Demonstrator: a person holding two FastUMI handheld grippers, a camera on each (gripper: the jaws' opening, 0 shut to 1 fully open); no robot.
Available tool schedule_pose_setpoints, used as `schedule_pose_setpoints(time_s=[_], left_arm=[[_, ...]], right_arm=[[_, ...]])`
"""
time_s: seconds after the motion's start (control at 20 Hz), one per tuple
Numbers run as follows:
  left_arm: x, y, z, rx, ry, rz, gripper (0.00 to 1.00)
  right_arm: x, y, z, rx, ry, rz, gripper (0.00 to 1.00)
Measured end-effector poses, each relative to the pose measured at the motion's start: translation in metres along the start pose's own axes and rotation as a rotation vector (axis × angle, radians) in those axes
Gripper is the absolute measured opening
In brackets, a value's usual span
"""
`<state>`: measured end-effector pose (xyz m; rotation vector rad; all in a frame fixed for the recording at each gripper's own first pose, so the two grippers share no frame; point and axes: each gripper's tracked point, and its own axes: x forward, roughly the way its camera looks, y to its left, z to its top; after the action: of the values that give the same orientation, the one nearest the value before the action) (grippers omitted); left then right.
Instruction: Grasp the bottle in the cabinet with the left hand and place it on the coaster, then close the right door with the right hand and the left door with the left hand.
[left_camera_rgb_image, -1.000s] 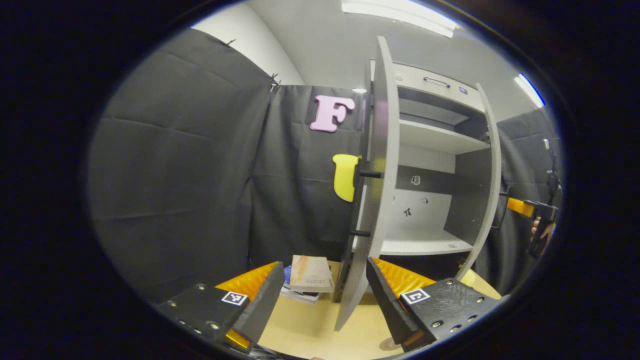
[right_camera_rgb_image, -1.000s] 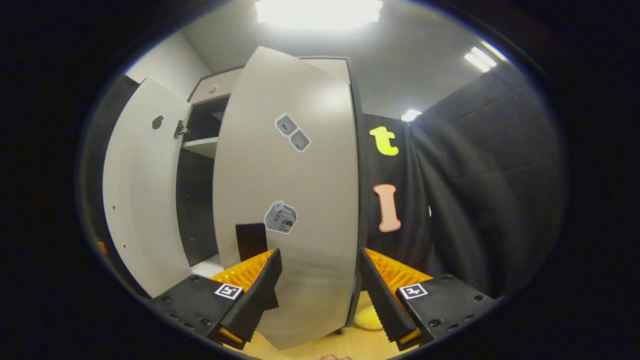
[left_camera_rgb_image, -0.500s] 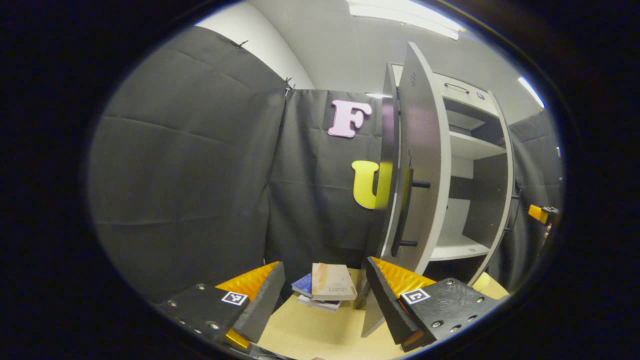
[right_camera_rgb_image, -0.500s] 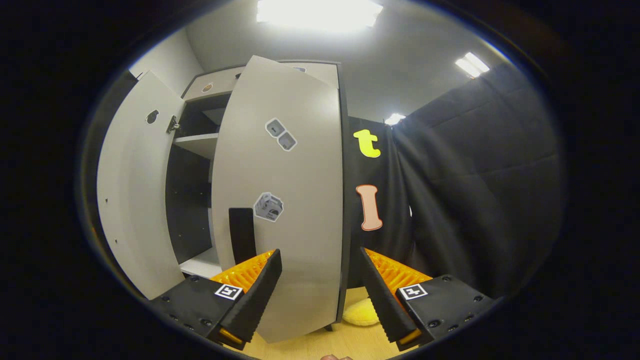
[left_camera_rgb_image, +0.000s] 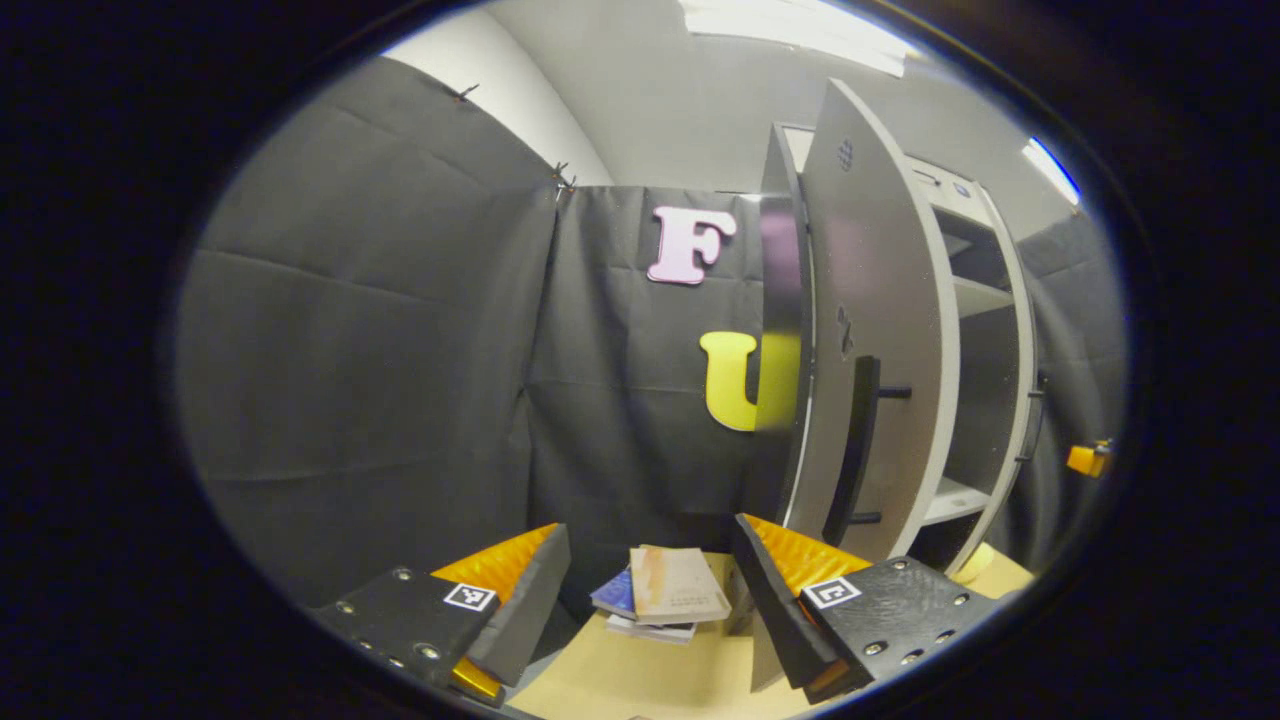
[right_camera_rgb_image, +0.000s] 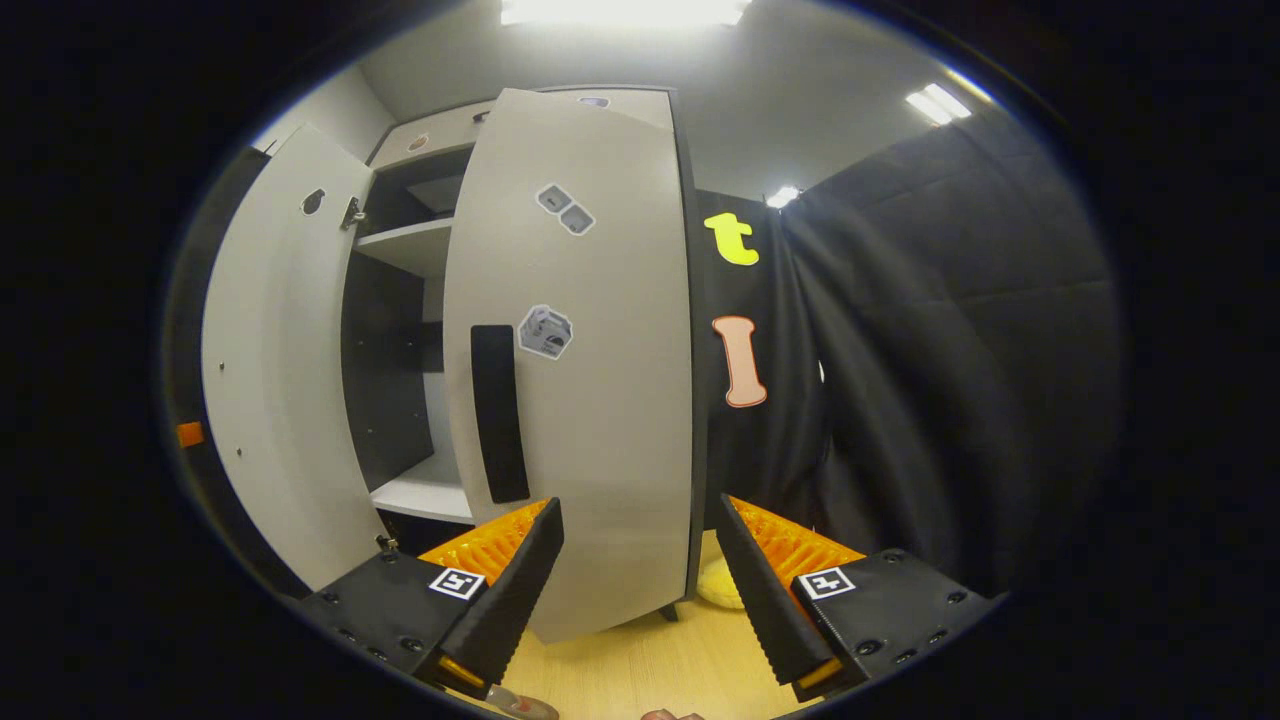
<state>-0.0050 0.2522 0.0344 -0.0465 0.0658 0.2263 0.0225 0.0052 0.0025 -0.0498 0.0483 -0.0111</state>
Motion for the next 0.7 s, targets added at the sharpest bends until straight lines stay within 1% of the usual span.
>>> schedule_pose_setpoints(time_s=[0.3,0.4,0.45,0.5,0.55,0.6,0.7], left_arm=[[0.036,-0.031,0.018,-0.031,-0.010,-0.131,0.95],[0.043,-0.043,0.027,-0.036,-0.021,-0.169,0.95],[0.047,-0.052,0.030,-0.037,-0.024,-0.189,0.95],[0.050,-0.059,0.033,-0.033,-0.027,-0.206,0.95],[0.052,-0.063,0.034,-0.027,-0.030,-0.219,0.95],[0.052,-0.062,0.035,-0.009,-0.036,-0.213,0.95],[0.052,-0.061,0.039,0.014,-0.045,-0.206,0.90]], right_arm=[[-0.015,0.002,-0.041,0.039,0.084,-0.012,0.98],[-0.017,0.001,-0.048,0.057,0.098,-0.021,0.96],[-0.018,0.000,-0.050,0.067,0.102,-0.027,0.97],[-0.020,-0.002,-0.052,0.075,0.103,-0.032,0.95],[-0.021,-0.003,-0.053,0.080,0.104,-0.037,0.95],[-0.021,-0.005,-0.054,0.083,0.104,-0.042,0.95],[-0.022,-0.010,-0.057,0.089,0.103,-0.052,0.95]])
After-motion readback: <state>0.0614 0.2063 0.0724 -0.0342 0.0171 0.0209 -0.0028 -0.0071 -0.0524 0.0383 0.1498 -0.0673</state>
